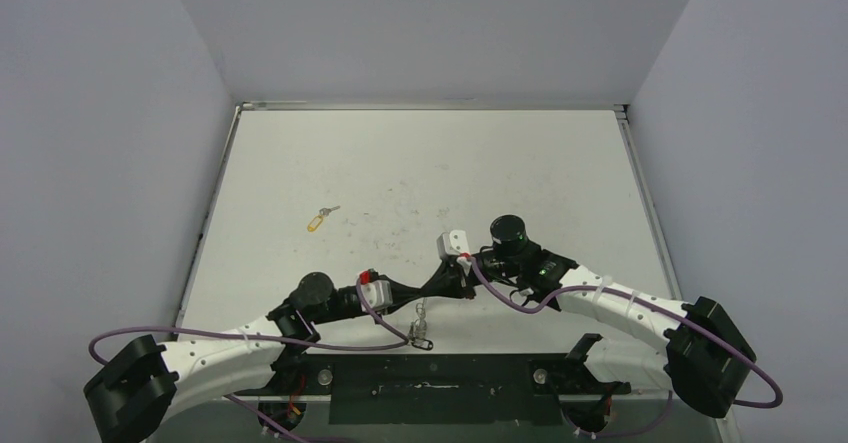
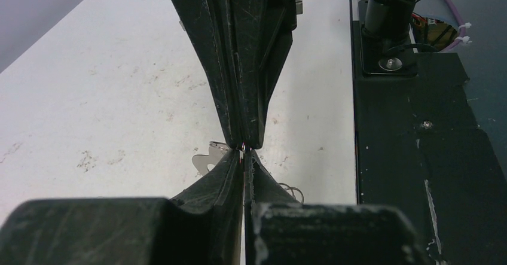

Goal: Put the keys on the keyring

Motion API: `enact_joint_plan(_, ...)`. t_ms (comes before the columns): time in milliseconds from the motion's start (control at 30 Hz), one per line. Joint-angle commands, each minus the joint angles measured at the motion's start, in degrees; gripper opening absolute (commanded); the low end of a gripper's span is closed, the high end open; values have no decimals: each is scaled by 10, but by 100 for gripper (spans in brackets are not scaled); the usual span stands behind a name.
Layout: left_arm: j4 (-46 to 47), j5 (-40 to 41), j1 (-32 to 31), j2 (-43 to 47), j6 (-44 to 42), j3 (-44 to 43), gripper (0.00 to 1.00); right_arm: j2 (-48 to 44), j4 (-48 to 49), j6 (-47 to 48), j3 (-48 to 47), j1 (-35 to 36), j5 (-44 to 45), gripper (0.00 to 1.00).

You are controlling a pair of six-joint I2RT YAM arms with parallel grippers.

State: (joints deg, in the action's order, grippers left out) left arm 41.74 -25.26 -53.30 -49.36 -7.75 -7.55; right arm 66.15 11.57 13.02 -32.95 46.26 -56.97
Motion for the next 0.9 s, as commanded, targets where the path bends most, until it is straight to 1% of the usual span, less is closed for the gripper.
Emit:
enact_joint_plan(0,0,23,-2,15,-5,-25,0,-3,29,1,-34,7,0,0)
enact_joint_plan(33,-5,28,-3,18,-6,-24,0,-9,32,0,-34,7,2,10)
enact_joint_plan(67,-9,31,-3,23,-6,-23,0,-17,40,-3,-31,7,12,24)
enact_joint_plan(100,-11,34,-3,25,-6,-22,0,-28,58,-12,-24,7,26,42)
enact_joint_plan(133,-14,37,-2,29,-7,-21,0,-42,77,-20,-14,7,46,61)
enact_joint_plan(167,-19,40,-2,32,-8,-20,0,-57,93,-25,-5,7,68,73)
enact_joint_plan(200,-24,42,-2,35,-9,-21,0,-74,105,-26,4,7,88,81)
enact_joint_plan(233,-31,44,-2,38,-11,-21,0,-90,113,-24,12,6,108,86)
enact_joint_plan(333,-48,47,-3,49,-19,-22,0,-129,107,1,23,5,145,93)
enact_joint_plan(400,-57,49,-3,56,-24,-22,0,-143,82,27,24,5,153,96)
enact_joint_plan(467,-71,51,-4,63,-30,-25,0,-146,46,57,18,4,151,98)
enact_joint_plan(567,-100,50,-4,72,-43,-35,0,-135,5,84,7,6,136,97)
enact_joint_plan(667,-130,42,-6,79,-67,-43,0,-121,-16,101,0,7,122,95)
enact_joint_plan(867,-172,30,-12,110,-165,-39,0,-110,-54,134,-11,9,116,91)
